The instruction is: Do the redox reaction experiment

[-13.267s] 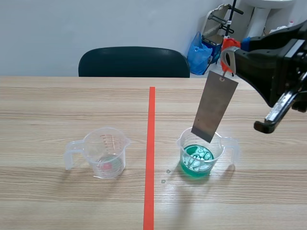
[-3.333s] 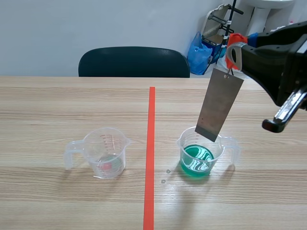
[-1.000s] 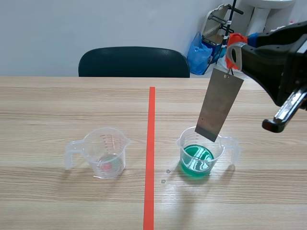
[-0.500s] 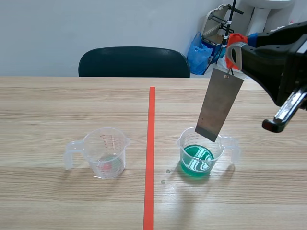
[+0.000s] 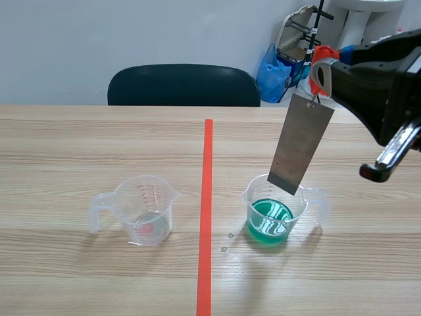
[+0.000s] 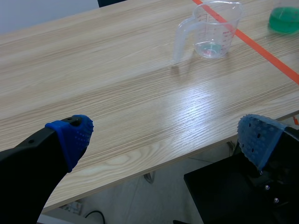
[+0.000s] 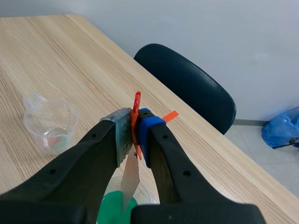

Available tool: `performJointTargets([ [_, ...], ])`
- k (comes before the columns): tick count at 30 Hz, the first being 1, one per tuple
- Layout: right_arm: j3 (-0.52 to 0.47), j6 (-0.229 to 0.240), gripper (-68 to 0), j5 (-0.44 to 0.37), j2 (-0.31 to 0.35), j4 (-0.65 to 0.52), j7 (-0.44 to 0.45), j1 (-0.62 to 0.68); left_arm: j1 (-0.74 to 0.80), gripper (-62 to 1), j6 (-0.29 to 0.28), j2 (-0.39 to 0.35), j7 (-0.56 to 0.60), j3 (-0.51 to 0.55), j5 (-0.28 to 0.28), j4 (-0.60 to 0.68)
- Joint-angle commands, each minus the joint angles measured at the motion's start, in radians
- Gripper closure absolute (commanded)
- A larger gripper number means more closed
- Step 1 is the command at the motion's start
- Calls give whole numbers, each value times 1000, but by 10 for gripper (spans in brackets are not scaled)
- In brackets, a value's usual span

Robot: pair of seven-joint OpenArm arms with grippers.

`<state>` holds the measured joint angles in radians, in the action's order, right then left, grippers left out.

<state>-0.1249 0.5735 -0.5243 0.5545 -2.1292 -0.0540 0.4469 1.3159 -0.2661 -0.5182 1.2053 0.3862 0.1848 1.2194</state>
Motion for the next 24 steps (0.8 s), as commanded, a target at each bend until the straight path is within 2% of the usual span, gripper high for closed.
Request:
performJointTargets([
  [1,-19,-4,-6,-11,5,-18,14,-12,1,-623,-5,2,18,0,13,11],
  [13,-19,-4,-6,-11,5,-10,8,-12,1,-623,-5,2,18,0,13,11],
  [24,21,0,-7,-2,5,82,52,-40,1,-623,-5,2,18,0,13,11],
])
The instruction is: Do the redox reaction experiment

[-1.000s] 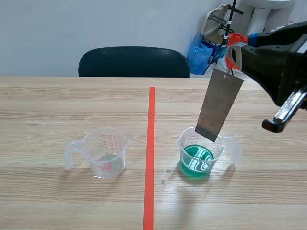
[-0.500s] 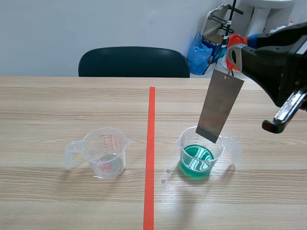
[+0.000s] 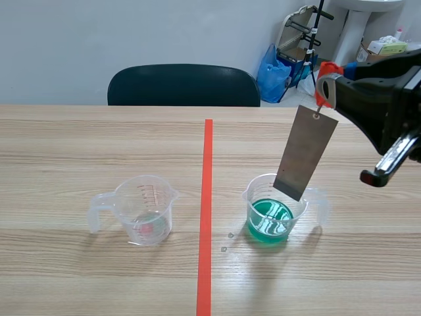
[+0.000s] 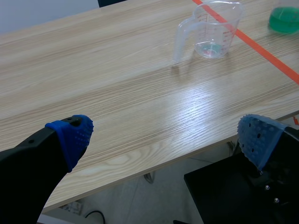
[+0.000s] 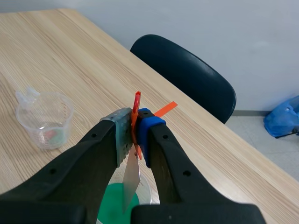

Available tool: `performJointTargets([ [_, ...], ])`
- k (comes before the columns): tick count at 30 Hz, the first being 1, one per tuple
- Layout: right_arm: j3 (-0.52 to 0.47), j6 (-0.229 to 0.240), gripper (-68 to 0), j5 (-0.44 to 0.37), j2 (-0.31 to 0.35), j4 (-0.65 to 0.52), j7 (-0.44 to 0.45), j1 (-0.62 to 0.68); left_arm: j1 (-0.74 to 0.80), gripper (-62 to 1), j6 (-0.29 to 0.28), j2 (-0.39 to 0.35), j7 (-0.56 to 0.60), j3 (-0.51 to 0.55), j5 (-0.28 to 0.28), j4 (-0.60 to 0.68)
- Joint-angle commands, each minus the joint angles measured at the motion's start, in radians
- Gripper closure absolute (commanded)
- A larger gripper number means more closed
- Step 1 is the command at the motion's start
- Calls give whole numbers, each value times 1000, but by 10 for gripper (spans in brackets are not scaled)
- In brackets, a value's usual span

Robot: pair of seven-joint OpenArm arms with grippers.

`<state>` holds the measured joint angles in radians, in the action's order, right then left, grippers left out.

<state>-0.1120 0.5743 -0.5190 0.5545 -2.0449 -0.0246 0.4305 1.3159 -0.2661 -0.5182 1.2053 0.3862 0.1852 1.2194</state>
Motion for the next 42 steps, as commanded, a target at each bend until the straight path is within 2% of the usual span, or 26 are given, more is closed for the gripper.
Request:
performJointTargets([
  [1,17,-1,-7,-7,5,8,23,-29,1,-623,-5,2,18,0,13,11],
  [25,221,-2,-7,23,1,277,83,-187,1,-623,-5,2,17,0,13,11],
  [31,226,-2,-7,99,-32,307,122,-187,1,-623,-5,2,18,0,13,11],
  [42,256,-2,-6,154,-34,374,158,-201,1,-623,-5,2,17,0,13,11],
])
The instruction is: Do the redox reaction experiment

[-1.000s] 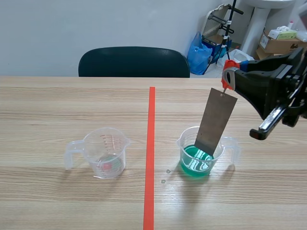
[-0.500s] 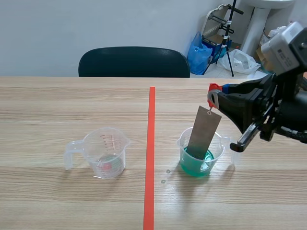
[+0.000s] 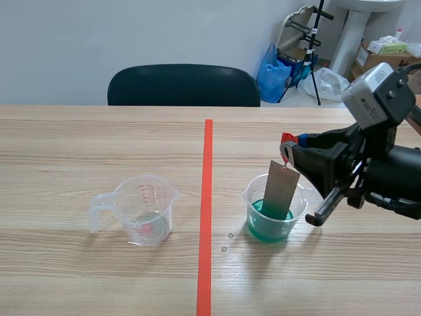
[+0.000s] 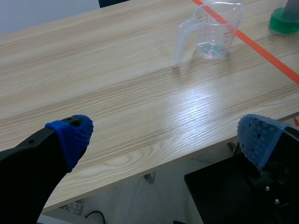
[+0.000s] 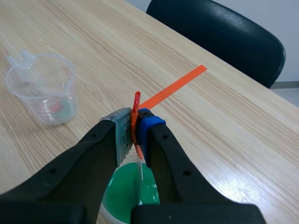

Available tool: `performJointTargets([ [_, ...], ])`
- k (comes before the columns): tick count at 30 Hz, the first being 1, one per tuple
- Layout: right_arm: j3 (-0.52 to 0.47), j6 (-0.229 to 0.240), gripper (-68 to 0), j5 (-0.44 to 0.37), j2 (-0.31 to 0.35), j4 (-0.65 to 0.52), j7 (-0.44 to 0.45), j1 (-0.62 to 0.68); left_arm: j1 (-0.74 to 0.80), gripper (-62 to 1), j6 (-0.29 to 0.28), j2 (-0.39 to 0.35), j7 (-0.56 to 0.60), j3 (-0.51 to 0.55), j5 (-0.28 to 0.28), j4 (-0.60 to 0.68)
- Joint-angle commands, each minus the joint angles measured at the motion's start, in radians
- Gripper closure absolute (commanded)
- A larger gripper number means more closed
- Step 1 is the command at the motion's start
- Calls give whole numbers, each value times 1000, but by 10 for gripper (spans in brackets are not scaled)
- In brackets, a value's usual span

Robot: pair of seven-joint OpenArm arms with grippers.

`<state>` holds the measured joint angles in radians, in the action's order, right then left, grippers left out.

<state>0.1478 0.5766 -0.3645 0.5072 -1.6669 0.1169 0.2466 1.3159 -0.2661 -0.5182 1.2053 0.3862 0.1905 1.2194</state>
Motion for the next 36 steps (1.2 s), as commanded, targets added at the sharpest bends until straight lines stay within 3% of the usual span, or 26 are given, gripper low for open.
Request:
performJointTargets([
  [1,-4,-4,-6,5,13,-3,18,-17,1,-623,-5,2,17,0,7,11],
  [36,-4,-4,-6,21,13,-3,17,-17,1,-623,-5,2,18,0,7,11],
])
